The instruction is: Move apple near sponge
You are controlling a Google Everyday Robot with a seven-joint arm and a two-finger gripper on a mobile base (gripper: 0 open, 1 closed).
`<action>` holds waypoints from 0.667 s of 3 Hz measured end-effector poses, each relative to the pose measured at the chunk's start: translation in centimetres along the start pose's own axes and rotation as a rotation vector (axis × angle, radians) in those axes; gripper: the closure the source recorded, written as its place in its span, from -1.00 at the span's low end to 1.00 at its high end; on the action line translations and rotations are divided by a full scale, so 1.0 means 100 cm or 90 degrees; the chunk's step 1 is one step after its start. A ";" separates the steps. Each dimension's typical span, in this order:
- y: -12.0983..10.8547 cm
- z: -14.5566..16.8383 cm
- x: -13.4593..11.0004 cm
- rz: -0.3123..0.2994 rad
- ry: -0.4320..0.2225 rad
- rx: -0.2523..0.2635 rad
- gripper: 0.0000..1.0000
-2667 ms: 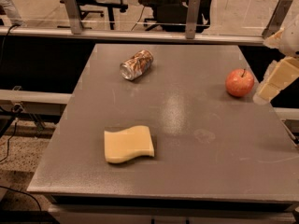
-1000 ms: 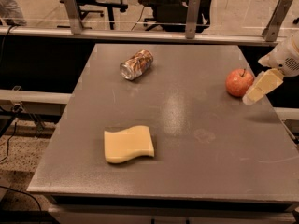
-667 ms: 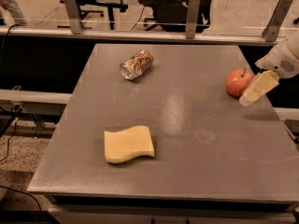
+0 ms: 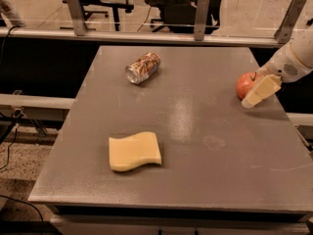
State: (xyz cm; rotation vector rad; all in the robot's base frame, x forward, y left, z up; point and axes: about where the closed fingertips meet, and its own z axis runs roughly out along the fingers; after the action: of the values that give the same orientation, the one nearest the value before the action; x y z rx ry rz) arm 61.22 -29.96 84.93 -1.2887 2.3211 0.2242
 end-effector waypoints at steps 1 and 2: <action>0.007 0.003 -0.013 -0.012 -0.015 -0.010 -0.01; 0.017 0.001 -0.024 -0.026 -0.025 -0.017 0.43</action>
Offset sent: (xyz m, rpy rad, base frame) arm -0.0105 0.0420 0.0230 0.0438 -0.0338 0.0805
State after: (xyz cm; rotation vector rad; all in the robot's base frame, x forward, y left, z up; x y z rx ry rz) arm 60.93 -27.14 85.85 -1.3317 2.2633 0.2663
